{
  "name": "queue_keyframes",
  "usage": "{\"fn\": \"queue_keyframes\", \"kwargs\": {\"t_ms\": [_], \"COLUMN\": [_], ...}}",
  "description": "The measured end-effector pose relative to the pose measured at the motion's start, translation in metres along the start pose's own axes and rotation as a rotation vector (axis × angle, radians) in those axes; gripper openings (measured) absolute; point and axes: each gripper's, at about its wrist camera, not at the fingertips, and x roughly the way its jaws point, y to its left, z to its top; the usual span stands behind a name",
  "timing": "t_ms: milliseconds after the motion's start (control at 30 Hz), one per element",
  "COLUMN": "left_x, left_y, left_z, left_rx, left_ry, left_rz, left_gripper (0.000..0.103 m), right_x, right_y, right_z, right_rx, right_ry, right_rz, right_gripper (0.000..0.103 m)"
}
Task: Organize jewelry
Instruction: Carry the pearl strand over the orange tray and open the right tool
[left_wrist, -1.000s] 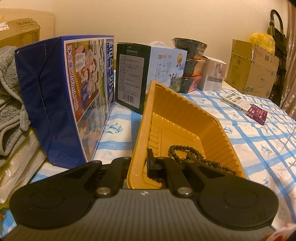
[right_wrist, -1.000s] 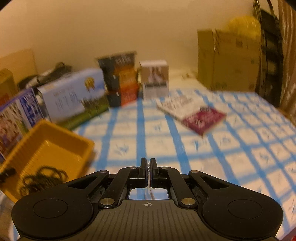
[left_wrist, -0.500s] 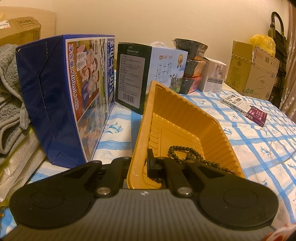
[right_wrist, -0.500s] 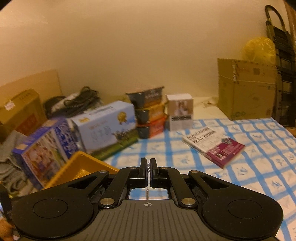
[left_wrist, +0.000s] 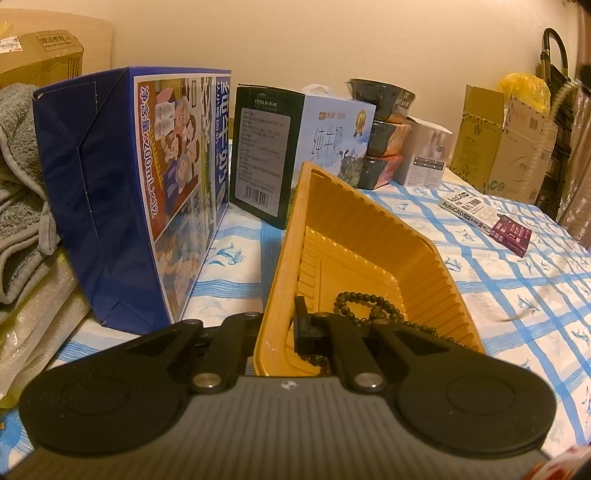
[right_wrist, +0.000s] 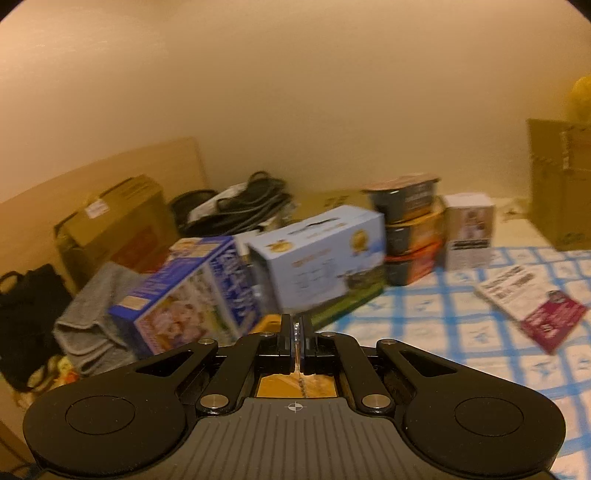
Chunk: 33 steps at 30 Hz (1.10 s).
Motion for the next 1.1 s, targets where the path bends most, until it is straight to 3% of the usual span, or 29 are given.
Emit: {"fn": "queue_keyframes", "kwargs": {"t_ms": [233, 400, 733, 833, 900, 967, 1100], "left_x": [0.000, 0.000, 0.002, 0.002, 0.002, 0.002, 0.002], "left_y": [0.000, 0.000, 0.002, 0.002, 0.002, 0.002, 0.002], "left_z": [0.000, 0.000, -0.001, 0.000, 0.000, 0.000, -0.001], "left_rx": [-0.001, -0.002, -0.012, -0.011, -0.012, -0.012, -0.010], "left_ry": [0.000, 0.001, 0.003, 0.002, 0.002, 0.003, 0.003], "left_rz": [-0.002, -0.003, -0.003, -0.003, -0.003, -0.003, -0.001], "left_gripper": [0.006, 0.006, 0.006, 0.006, 0.006, 0.006, 0.006], "right_x": [0.041, 0.071, 0.076, 0.075, 0.072, 0.069, 0.065], "right_y": [0.022, 0.019, -0.002, -0.012, -0.019, -0.025, -0.035], "right_z": [-0.001, -0.013, -0.041, -0.054, -0.063, -0.071, -0.085], "right_rx": [0.057, 0.109, 0.123, 0.145, 0.159, 0.169, 0.190], "right_ry": [-0.015, 0.054, 0.159, 0.193, 0.210, 0.220, 0.251], "right_rz": [0.112, 0.127, 0.065, 0.030, 0.008, -0.019, -0.054], "right_gripper": [0.002, 0.003, 0.006, 0.015, 0.032, 0.041, 0.044]}}
